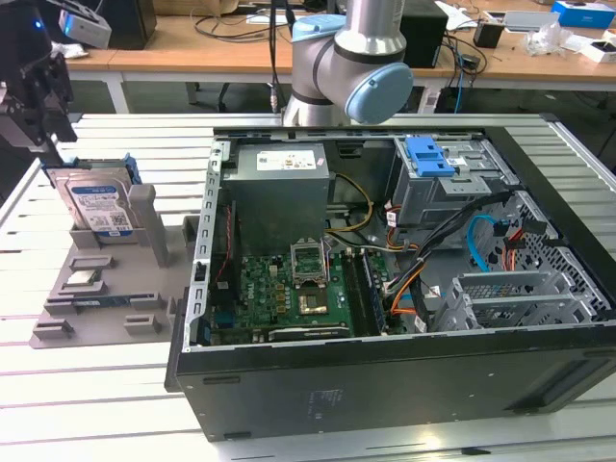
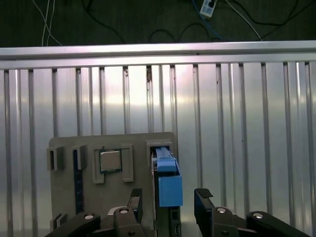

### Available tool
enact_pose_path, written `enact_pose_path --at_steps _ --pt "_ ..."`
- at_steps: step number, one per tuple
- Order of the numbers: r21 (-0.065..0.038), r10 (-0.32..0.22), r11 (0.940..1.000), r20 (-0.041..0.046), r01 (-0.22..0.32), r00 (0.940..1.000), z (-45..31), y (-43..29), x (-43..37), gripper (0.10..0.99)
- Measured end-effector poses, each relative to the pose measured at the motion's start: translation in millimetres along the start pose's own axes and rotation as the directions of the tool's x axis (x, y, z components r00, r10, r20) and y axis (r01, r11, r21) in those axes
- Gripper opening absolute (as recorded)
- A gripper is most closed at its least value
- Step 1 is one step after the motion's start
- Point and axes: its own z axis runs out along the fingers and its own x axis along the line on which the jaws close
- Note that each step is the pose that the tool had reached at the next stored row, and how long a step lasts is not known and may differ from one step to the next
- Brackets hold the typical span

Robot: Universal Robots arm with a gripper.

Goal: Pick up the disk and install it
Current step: 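Pick up the disk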

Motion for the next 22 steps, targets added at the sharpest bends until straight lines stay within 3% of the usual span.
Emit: enact_pose_path --at_steps 9,22 --pt "-0.001 -0.034 0.9994 -0.0046 0.034 0.9994 21.1 -5.4 -0.3 0.541" --pt "-0.001 -0.064 0.998 -0.0056 0.064 0.998 50.3 -7.7 -0.3 0.541"
